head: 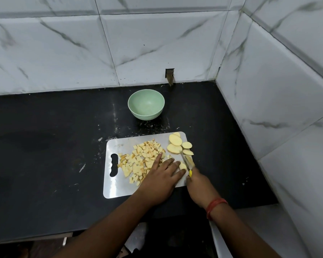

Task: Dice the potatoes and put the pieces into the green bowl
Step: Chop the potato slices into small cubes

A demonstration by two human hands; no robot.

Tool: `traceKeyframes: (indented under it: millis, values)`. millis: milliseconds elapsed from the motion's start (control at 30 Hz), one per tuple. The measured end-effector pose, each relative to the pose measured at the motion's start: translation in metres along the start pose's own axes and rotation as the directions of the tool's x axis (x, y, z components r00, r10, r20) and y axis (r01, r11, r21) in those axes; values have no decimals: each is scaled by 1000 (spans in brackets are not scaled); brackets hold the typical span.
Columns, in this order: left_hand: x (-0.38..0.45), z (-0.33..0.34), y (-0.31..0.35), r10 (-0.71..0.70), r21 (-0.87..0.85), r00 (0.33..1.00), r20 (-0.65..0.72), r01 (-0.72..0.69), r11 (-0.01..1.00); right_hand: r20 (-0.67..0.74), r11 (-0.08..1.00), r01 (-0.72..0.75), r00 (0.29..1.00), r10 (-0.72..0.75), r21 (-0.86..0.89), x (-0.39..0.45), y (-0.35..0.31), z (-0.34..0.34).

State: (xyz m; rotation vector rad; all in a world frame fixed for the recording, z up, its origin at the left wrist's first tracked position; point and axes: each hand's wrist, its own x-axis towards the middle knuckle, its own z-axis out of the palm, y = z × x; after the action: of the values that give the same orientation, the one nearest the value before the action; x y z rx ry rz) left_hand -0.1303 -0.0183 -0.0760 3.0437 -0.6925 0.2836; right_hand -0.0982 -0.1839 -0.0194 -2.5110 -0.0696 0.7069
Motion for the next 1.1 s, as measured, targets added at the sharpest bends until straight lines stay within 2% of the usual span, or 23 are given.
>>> traceKeyframes:
  millis: [167, 367, 567, 833, 1100]
  values:
    - [3, -4, -3, -11, 32, 1000, 0, 11, 999, 2, 1000, 19, 1000, -19, -6, 0, -3, 4]
    - [5, 0, -2, 84, 20, 996, -12, -83, 996, -18, 998, 4, 1000, -3, 62, -2, -1, -6]
    - [6, -1, -4, 23, 62, 1000, -8, -23, 998, -14, 1000, 2, 1000, -2, 17, -7, 8, -7]
    - [-4, 7, -2, 53, 1, 994, -99, -53, 999, 23, 994, 9, 1000, -6, -113, -13, 7, -2]
    - [-7, 11, -4, 60, -12, 994, -92, -61, 998, 68, 982, 13, 998, 0, -190, -15, 0, -2]
